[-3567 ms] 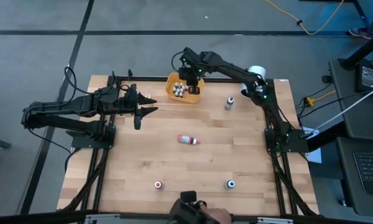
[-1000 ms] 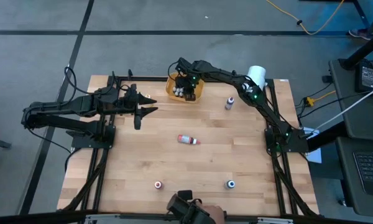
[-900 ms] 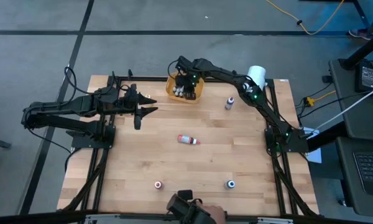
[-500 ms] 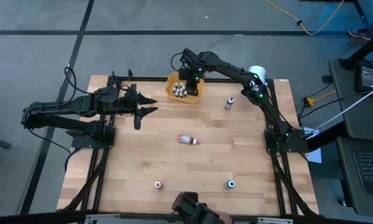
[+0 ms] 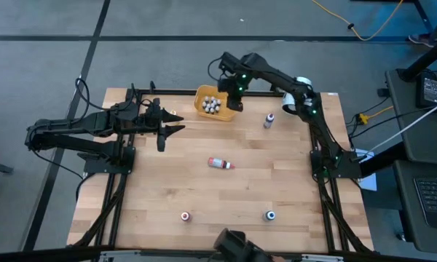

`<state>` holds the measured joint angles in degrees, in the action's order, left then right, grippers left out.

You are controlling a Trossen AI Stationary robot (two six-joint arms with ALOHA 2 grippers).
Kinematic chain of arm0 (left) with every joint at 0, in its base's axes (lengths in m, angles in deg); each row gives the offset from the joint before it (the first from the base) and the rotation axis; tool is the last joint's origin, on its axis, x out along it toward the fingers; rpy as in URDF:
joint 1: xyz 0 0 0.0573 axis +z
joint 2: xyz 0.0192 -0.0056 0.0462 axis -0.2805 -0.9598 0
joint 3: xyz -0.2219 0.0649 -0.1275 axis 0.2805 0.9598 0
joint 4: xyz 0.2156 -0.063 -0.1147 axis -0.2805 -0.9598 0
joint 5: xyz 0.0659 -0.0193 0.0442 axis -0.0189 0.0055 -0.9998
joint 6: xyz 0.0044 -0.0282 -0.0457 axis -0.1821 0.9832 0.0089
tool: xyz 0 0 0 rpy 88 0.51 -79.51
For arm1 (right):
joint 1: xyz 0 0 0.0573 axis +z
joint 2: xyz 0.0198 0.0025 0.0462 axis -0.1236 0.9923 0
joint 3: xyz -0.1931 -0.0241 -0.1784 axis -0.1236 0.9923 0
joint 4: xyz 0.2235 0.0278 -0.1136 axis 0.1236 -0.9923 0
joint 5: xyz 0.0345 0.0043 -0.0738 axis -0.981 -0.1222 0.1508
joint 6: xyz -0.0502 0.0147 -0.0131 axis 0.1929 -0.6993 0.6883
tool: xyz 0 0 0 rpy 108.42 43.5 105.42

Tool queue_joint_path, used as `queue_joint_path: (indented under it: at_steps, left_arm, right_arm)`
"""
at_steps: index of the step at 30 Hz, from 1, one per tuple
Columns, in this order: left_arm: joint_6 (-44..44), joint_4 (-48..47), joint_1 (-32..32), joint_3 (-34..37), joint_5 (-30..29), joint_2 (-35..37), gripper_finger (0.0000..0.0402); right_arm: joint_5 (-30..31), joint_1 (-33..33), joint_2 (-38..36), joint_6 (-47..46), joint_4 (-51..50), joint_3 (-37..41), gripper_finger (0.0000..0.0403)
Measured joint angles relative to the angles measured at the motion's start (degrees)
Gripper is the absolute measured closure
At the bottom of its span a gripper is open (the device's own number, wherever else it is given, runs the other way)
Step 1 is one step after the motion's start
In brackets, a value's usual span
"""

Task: Pick & Place food coloring
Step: Put the large violet food coloring bottle into the bin

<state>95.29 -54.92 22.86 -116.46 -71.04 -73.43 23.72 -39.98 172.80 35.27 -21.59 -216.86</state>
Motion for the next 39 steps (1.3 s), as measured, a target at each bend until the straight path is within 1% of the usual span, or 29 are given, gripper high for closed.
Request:
queue_joint_path:
  at_steps: [2,6,9,12,15,19,21,25,30,34,39]
  left_arm:
    - [0.00,0.02,0.02,0.00,0.01,0.00,0.0263]
    - [0.01,0.00,0.00,0.00,0.01,0.00,0.0263]
    - [0.00,0.01,0.01,0.00,0.00,0.00,0.0263]
    - [0.00,0.00,0.01,0.00,0.01,0.00,0.0263]
    - [0.02,0.00,0.02,0.00,0.02,0.00,0.0263]
    - [0.00,0.00,0.02,0.00,0.02,0.00,0.0263]
    - [0.00,0.00,0.02,0.00,0.00,0.00,0.0263]
    - [0.01,0.00,0.02,0.00,0.00,0.00,0.0263]
    - [0.00,0.00,0.02,0.00,0.00,0.00,0.0263]
    - [0.01,0.00,0.02,0.00,0.01,0.00,0.0263]
    - [0.02,0.00,0.02,0.00,0.02,0.00,0.0263]
  right_arm:
    - [0.48,-0.12,-2.90,-0.13,0.08,0.97,0.0352]
    - [6.49,-0.25,-10.49,-1.11,1.08,6.74,0.0360]
    - [11.20,-0.23,-18.39,-3.19,5.15,14.68,0.0363]
    - [13.55,-0.27,-26.64,-5.57,9.58,23.81,0.0364]
    - [14.04,-0.27,-33.75,-8.05,11.92,31.27,0.0364]
    - [14.16,-0.27,-41.39,-11.26,12.12,36.99,0.0364]
    - [14.76,-0.27,-44.46,-13.19,11.96,38.56,0.0364]
    - [16.67,-0.14,-49.72,-16.64,10.85,38.79,0.0364]
    - [17.62,-0.07,-54.92,-16.79,10.85,38.79,0.0364]
    - [17.62,-0.07,-56.65,-16.47,10.82,38.76,0.0364]
    - [17.62,-0.31,-56.23,-14.28,10.39,38.76,0.0363]
